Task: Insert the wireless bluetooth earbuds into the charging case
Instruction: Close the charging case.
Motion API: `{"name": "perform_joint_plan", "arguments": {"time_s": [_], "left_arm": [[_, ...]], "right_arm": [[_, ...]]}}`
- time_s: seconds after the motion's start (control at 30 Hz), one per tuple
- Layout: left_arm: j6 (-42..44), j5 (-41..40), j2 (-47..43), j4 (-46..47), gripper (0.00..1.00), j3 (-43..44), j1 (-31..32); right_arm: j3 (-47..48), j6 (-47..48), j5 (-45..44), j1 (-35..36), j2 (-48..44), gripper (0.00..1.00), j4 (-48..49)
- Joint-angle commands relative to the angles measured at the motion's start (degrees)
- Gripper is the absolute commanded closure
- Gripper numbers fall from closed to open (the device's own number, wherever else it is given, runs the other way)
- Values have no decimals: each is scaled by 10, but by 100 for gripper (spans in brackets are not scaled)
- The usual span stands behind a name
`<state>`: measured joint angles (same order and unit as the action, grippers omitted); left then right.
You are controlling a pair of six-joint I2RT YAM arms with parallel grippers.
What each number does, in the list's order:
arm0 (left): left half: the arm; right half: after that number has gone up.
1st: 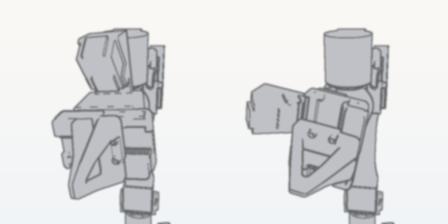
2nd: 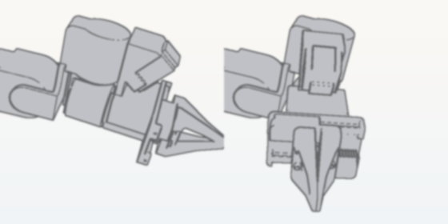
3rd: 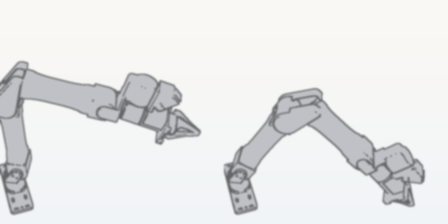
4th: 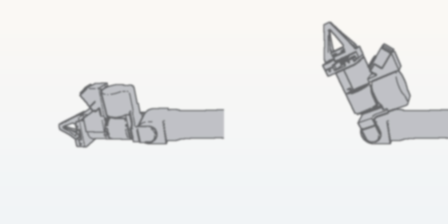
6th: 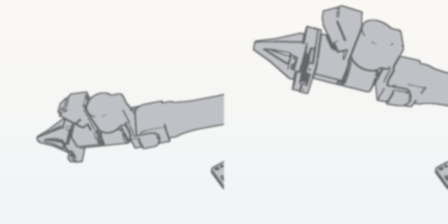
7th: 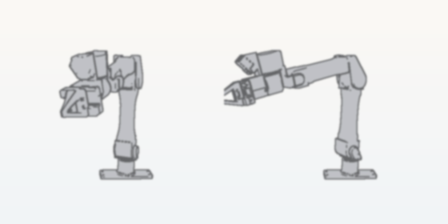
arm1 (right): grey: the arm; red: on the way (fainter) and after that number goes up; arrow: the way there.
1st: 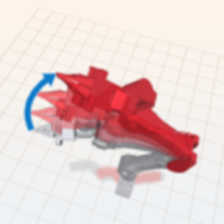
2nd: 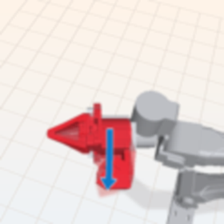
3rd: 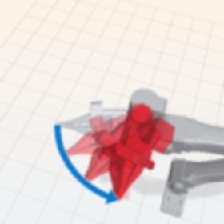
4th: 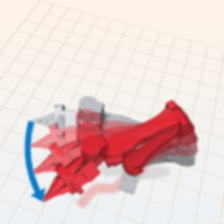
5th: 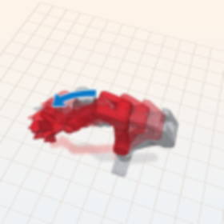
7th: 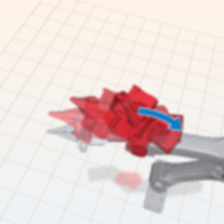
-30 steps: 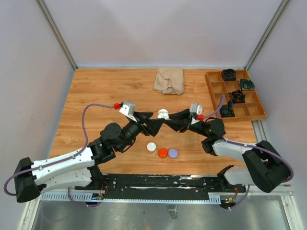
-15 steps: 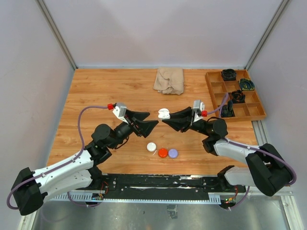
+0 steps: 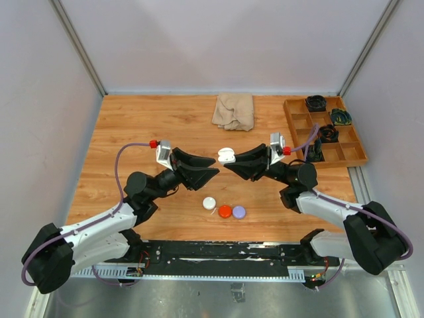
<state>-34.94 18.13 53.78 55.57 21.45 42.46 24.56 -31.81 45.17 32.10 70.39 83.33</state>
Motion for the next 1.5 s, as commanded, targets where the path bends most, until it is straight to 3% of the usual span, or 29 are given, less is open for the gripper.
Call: {"name": "perform_joint_plan", "arguments": {"time_s": [0.0, 0.5, 1.0, 1.13, 1.3, 1.47], "left_arm": [[-19, 32, 20, 56, 46, 9, -5], [-43, 37, 69, 133, 51, 14, -5], [-38, 27, 72, 147, 56, 13, -5], [-34, 24, 67, 148, 68, 9, -5], [-22, 19, 54, 138, 88, -2, -5], [-11, 9, 34, 116, 90, -10, -5]], "right_arm": [[25, -34, 13, -6, -14, 88, 41], [36, -52, 30, 13, -6, 87, 42], [60, -69, 60, 40, 18, 86, 44], [61, -70, 66, 40, 21, 85, 45], [63, -71, 78, 40, 19, 74, 44], [66, -78, 82, 39, 21, 72, 43]]}}
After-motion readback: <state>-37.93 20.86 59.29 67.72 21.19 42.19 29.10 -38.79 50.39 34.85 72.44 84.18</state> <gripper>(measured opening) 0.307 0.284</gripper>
